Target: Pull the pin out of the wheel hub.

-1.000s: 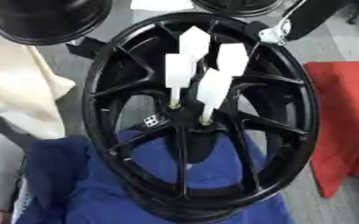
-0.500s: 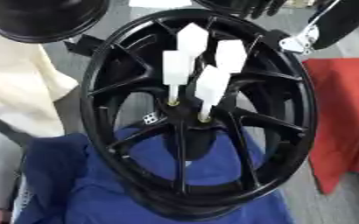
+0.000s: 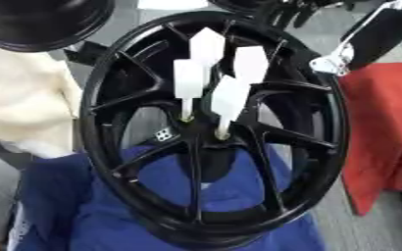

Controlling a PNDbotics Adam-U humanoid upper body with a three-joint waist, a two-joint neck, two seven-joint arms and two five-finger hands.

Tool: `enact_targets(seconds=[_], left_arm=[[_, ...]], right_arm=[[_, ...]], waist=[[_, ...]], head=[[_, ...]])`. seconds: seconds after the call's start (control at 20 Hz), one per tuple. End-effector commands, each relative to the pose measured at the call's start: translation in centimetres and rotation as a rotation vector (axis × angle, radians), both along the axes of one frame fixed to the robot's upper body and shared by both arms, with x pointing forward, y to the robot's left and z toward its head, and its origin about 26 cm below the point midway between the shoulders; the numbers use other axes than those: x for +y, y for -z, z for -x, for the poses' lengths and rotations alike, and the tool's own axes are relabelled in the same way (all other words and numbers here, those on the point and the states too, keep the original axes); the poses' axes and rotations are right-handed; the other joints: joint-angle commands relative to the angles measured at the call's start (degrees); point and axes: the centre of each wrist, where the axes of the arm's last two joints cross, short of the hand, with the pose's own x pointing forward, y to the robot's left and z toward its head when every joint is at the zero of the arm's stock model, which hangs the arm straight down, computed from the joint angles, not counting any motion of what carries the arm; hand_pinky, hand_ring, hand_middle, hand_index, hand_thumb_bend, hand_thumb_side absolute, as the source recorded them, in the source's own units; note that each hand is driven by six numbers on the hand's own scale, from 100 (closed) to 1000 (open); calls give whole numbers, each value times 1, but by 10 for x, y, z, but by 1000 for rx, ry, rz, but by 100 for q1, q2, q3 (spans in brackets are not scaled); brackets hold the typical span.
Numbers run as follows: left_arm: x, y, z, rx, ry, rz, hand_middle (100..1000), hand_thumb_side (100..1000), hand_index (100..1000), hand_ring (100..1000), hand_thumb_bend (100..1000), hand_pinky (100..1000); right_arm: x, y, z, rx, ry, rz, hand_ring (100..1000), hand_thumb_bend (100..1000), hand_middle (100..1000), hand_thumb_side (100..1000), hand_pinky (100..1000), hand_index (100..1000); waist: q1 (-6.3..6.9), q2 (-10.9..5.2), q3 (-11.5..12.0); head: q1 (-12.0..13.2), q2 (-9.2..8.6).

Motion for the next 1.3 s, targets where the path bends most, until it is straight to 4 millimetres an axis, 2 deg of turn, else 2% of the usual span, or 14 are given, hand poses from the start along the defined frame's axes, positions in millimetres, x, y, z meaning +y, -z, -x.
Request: enact_targets(seconds=[0.05, 0.45, 0.85, 1.3], left_arm=[[-1, -9, 1, -28, 12, -12, 747, 759, 805, 825, 100, 761], [-2, -9, 1, -31, 17, -11, 747, 761, 804, 826, 100, 761], [-3, -10, 0, -32, 24, -11, 747, 764, 803, 827, 100, 762], [-4, -10, 0, -31, 30, -9, 746, 768, 803, 829, 100, 762]], right_arm=[[-6, -12, 6, -45, 19, 9, 901, 136, 898, 100, 870, 980], [-4, -8, 4, -23, 18, 9, 902, 102, 912, 100, 866, 983], [-2, -7, 4, -27, 36, 18, 921, 104, 947, 100, 881, 992], [0, -9, 5, -41, 28, 16, 920, 100, 941, 100, 876, 991]], waist=[[16, -61, 14], [5, 27, 59], [-12, 112, 77], [-46, 208, 108]], head=[[-25, -101], [-16, -107], [-9, -84], [-7, -140]])
